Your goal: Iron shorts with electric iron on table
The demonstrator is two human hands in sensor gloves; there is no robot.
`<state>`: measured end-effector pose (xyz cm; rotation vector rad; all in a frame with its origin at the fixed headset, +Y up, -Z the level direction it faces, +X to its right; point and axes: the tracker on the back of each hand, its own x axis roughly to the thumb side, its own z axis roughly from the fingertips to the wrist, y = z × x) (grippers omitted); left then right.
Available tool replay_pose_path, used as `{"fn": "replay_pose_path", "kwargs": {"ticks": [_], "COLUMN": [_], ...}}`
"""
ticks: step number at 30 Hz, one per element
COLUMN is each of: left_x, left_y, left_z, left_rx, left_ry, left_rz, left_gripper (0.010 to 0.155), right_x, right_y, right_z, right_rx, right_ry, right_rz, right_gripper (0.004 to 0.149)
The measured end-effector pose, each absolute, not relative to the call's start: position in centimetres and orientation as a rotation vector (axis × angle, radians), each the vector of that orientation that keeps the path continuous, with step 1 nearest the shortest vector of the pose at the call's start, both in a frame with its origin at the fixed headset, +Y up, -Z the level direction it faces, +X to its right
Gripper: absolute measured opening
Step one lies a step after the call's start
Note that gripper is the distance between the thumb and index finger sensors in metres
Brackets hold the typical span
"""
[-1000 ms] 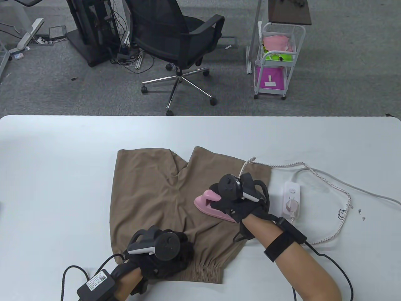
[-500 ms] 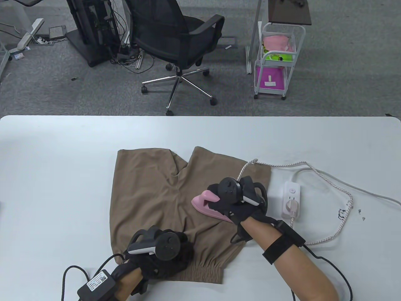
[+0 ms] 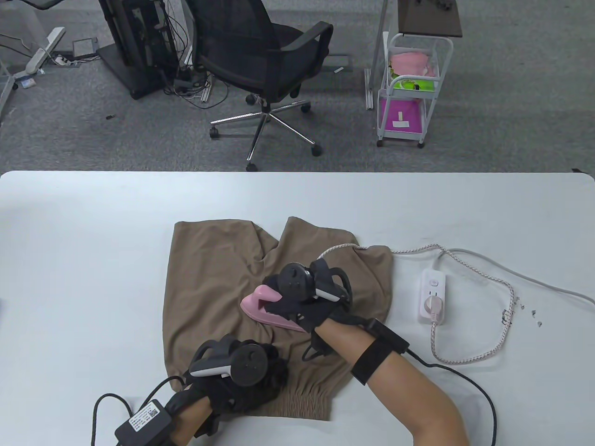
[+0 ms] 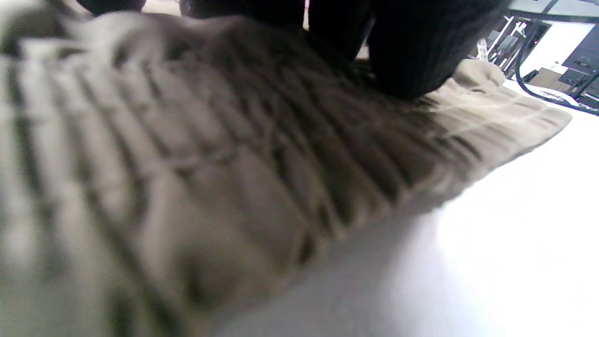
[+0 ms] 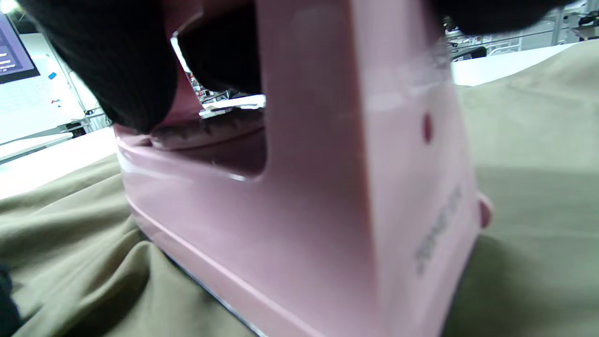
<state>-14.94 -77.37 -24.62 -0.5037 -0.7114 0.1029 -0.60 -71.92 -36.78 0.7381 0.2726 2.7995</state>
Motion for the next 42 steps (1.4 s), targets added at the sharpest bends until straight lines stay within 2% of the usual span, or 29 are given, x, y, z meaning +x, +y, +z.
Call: {"fn": "replay_pose_path", "kwargs": {"ticks": [5,10,31,37,42], "left_x": [-14.9,-14.9,-14.9,-14.9,-14.9], "left_y": [-77.4,-77.4,-77.4,-77.4,-77.4], "left_z": [-24.6,-24.6,-24.6,-24.6,-24.6], "left_rx": [-0.504,-0.504,-0.504,-0.504,-0.504], "left_ry": [-0.711,-0.71,-0.709,-0.709,-0.709], "left_rz": [0.103,0.101,0.101,0.101,0.101], "left_gripper": [0.065,0.065,0.065,0.065,0.065], "right_x": [-1.1,0.0,9.6,9.4,7.2], "right_y": [-71.7,-71.6,-71.4,-71.9,-72.0], "right_z": [-36.3,-35.7,-32.7,-32.6,-33.0], "right_rx": [0.766,0.747,0.56,0.579,0.609], "right_ry": [0.293,0.325,0.365,0.286,0.286], "right_rz": [2.845,2.858,2.912,2.884,2.838], "right_gripper": [0.054,0.053,0.052,0.053,0.053]}}
